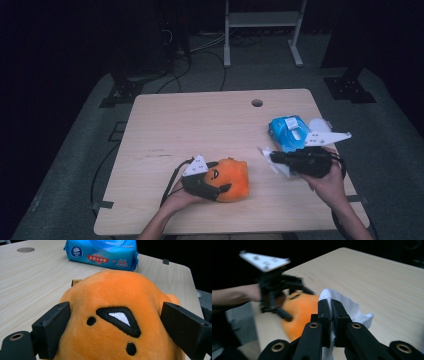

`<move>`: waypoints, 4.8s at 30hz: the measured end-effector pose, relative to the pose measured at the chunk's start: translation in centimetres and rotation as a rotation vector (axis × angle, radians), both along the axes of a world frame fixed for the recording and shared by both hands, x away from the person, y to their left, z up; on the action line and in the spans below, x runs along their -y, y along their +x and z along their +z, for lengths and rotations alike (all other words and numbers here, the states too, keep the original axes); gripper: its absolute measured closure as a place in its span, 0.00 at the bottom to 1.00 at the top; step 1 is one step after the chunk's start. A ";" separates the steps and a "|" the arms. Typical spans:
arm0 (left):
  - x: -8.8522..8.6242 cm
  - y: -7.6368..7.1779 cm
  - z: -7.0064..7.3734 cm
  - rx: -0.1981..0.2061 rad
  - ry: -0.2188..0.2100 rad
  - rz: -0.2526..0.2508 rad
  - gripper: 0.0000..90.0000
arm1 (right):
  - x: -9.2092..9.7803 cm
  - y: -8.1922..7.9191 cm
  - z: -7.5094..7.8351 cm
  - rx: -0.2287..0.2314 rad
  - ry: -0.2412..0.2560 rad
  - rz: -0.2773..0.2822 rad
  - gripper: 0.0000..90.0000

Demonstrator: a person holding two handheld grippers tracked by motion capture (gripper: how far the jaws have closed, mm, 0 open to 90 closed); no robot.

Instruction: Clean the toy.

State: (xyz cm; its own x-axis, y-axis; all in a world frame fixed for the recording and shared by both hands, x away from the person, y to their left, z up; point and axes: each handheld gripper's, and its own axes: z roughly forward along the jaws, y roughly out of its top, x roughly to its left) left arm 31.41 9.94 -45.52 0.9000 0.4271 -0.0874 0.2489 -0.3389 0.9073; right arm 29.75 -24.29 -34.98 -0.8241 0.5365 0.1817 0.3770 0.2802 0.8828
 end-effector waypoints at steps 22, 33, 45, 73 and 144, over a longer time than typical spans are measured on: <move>0.1 0.1 0.0 0.007 0.000 -0.007 0.11 | -7.5 1.3 -4.2 -0.124 -0.035 0.195 0.95; 0.5 0.0 0.3 0.002 0.046 -0.025 0.10 | -10.2 1.2 -5.3 0.026 -0.150 0.209 0.80; -0.9 0.0 2.2 0.023 0.138 -0.091 0.10 | -11.2 1.0 -7.1 0.073 -0.191 0.199 0.77; -1.2 0.9 0.7 -0.009 0.105 -0.009 0.27 | -9.0 -1.2 -6.3 0.036 -0.226 0.141 0.93; -2.0 2.0 0.7 -0.053 0.040 0.001 0.30 | -9.5 -1.3 -6.6 0.056 -0.208 0.137 0.91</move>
